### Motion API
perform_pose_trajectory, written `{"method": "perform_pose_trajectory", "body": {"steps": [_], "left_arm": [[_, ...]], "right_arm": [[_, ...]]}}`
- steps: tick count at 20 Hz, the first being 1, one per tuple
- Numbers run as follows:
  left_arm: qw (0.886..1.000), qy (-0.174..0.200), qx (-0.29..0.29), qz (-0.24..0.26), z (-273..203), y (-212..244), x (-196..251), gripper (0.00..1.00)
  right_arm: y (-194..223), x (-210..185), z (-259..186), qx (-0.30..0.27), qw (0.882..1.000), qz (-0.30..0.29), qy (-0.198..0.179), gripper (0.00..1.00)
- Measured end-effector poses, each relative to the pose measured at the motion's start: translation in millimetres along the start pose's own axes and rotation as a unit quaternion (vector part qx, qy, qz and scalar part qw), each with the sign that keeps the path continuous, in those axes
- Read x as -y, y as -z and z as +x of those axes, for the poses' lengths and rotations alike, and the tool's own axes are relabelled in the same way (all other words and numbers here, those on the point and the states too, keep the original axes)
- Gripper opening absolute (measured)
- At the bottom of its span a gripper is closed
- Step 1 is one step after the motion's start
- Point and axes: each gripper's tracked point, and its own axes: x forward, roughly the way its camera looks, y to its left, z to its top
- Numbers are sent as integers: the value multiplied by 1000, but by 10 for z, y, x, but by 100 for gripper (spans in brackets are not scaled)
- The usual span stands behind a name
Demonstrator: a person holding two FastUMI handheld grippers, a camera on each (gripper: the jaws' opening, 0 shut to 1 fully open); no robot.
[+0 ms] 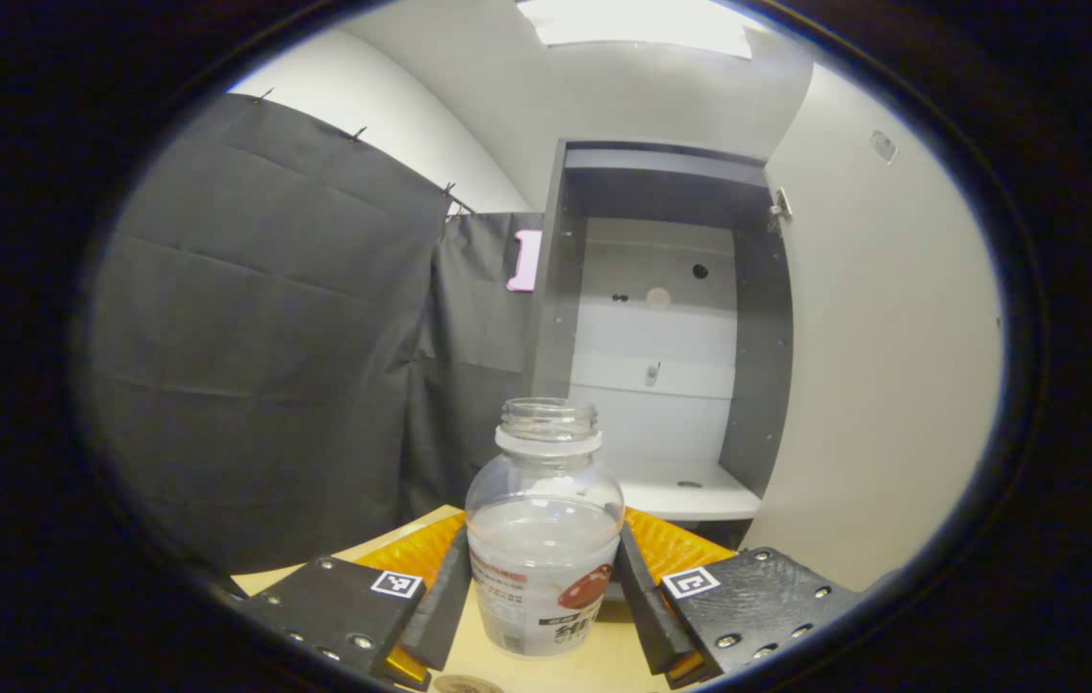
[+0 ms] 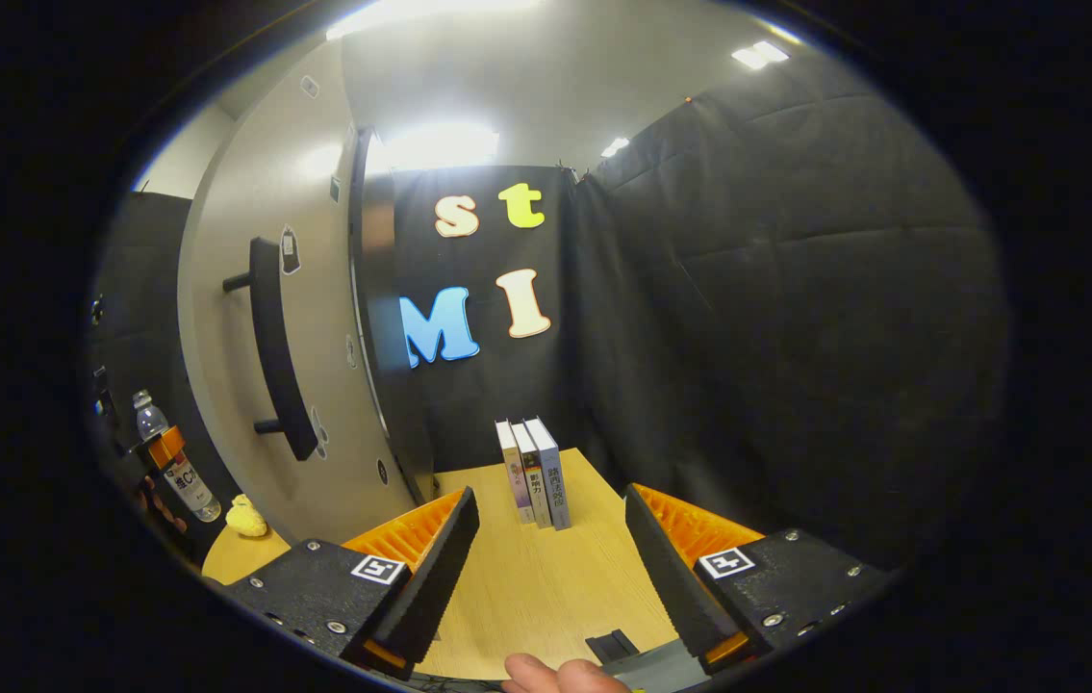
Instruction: Open the cabinet door with the right hand, grasp the bottle in the cabinet with the left hand and place it on the coaster, then close the cabinet door with the right hand.
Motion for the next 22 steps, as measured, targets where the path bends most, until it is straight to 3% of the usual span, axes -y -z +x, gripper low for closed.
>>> {"method": "perform_pose_trajectory", "body": {"steps": [2, 4, 8, 11, 15, 19, 22], "left_arm": [[1000, -15, 2, 11, -2, 19, -31, 77], [999, -30, 9, 28, -21, -6, -51, 73], [998, -38, 14, 49, 16, 48, -76, 75], [996, -44, 23, 75, 1, 14, -98, 75], [993, -67, 37, 94, 6, -15, -123, 75], [995, -81, 12, 54, 14, 9, -153, 76], [993, -104, 1, 56, 31, 37, -174, 77]], "right_arm": [[47, -63, -4, 12, 1000, -6, 2, 95], [116, -51, 30, 25, 1000, -15, 10, 95], [406, 45, 144, 34, 999, -28, 30, 95], [802, 78, 289, 4, 998, -42, 38, 95], [1234, 12, 240, -46, 995, -87, 13, 95], [1375, -20, 297, -56, 989, -133, 8, 95], [1457, -106, 354, -72, 988, -134, -1, 95]]}}
